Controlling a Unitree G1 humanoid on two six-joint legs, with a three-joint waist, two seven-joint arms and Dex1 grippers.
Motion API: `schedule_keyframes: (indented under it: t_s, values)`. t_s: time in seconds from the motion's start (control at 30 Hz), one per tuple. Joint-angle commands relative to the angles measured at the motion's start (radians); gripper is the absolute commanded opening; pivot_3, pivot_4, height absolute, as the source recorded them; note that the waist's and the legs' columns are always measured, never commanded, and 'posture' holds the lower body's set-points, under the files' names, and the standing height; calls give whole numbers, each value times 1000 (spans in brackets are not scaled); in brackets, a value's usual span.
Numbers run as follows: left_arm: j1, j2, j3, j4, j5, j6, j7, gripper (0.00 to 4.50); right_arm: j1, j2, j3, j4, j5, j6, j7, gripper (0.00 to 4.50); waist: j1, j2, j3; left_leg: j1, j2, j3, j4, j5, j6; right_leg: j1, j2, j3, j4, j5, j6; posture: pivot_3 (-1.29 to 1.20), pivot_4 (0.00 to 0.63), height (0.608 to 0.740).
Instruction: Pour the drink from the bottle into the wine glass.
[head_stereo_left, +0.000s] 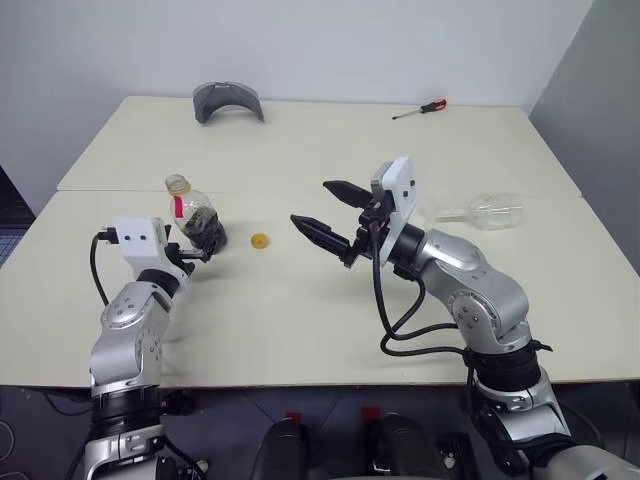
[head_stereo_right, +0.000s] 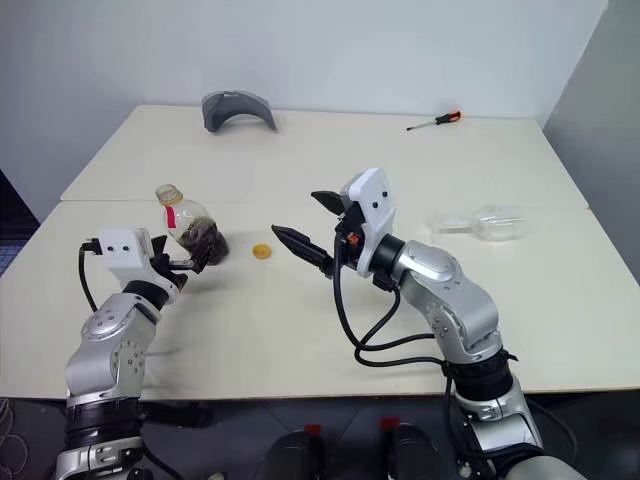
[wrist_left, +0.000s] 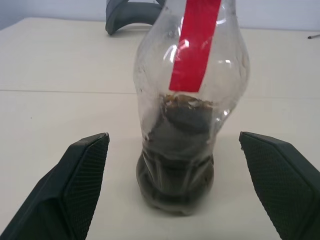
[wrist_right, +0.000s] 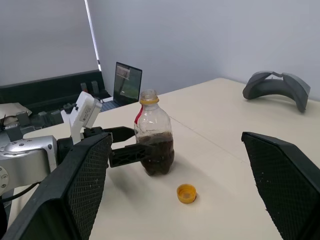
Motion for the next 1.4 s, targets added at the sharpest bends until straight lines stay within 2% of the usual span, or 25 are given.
schedule_keyframes:
  t_s: [0.03,0.37,0.57,0.73,0.83,0.93,1.03,1.2,1.4]
  values:
    - [30,-1,20,-106,-26,30,8,4466,8,-2,-16,-59,21,-2,-2,4410,0,0,0,0,0,0,0,0,0,0,0,0,0,0,0,0,150,740]
    - [237,-5,-48,-468,-121,220,-20,4466,94,-38,-21,-124,25,17,-7,4410,2,0,0,0,0,0,-1,0,0,0,0,1,0,0,0,0,150,740]
    - [217,-12,-108,-582,-181,314,-18,4466,172,-135,-83,-163,16,25,-5,4410,7,0,0,1,0,-1,0,0,0,1,0,1,0,-3,5,0,150,740]
    - [218,-20,-194,-627,-202,341,-47,4466,278,-208,-141,-181,-62,12,-85,4410,6,0,0,1,0,-1,-1,0,0,1,1,1,-1,-3,5,0,150,740]
    - [192,-14,-264,-629,-206,339,-95,4466,322,-237,-164,-135,-170,-17,-174,4410,6,0,0,1,-1,0,-1,0,0,0,1,2,-1,-3,5,0,150,740]
    - [141,39,-353,-608,-168,285,-203,4466,350,-226,-208,-39,-231,-81,-237,4410,6,0,0,1,-1,0,0,0,0,1,2,2,-1,-3,5,0,150,740]
    - [96,69,-391,-575,-170,257,-284,4466,353,-210,-238,44,-250,-124,-262,4410,5,0,0,1,-1,0,0,0,0,1,5,2,0,-3,5,0,150,740]
    - [16,121,-450,-521,-159,202,-439,4466,276,-138,-314,164,-228,-124,-332,4410,1,1,0,1,0,0,-1,0,0,0,7,4,-1,-3,5,0,150,740]
    - [-75,153,-472,-370,-125,120,-577,4466,99,-25,-430,339,-163,-116,-432,4410,1,1,0,1,0,0,-1,0,0,0,7,3,0,-3,5,0,150,740]
